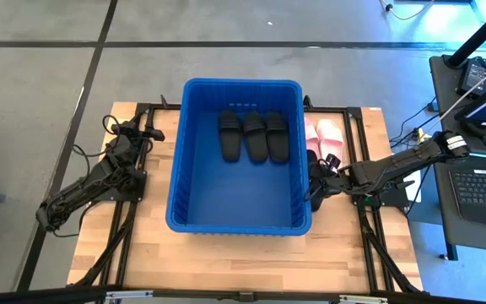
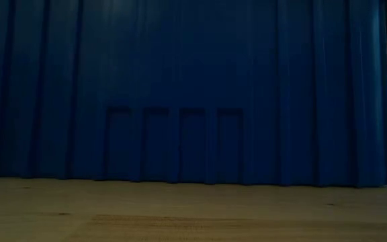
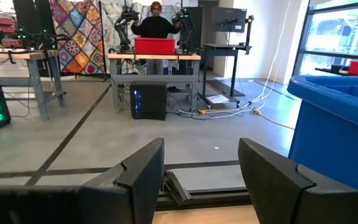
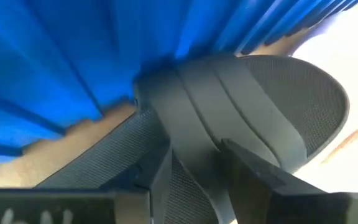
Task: Pick and place slides into bin
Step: Put the black slipper into the blue bin
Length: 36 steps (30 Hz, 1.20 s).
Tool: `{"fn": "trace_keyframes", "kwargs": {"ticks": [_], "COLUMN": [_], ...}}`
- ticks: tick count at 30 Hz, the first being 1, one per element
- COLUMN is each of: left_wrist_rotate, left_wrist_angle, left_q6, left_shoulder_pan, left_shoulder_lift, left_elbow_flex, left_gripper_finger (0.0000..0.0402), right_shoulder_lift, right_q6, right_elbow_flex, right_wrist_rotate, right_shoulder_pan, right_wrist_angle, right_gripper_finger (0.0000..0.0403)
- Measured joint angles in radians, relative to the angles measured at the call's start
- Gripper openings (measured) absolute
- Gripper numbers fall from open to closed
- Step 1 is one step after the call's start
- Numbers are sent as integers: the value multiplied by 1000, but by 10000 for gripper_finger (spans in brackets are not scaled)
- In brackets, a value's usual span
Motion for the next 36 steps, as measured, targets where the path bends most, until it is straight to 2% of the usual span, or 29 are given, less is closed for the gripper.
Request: {"fn": "trace_keyframes", "kwargs": {"ticks": [11, 19, 27, 36], "left_wrist_rotate": [-3, -24, -74, -113], "left_wrist_angle": [0, -1, -4, -7], "left_q6": [3, 3, 3, 3], "left_shoulder_pan": [0, 0, 0, 0], "left_shoulder_lift": [0, 0, 0, 0], "left_elbow_flex": [0, 0, 0, 0], "left_gripper_finger": [202, 202, 202, 202], "right_shoulder_lift": [-1, -1, 0, 2], "right_q6": [-56, -130, -81, -127], "right_elbow_flex": [0, 2, 12, 78], "right_wrist_rotate": [-4, 42, 83, 143], "right_shoulder_pan": [1, 2, 2, 0], "right_wrist_angle": [-32, -94, -120, -188], "right_gripper_finger": [139, 139, 138, 105]}}
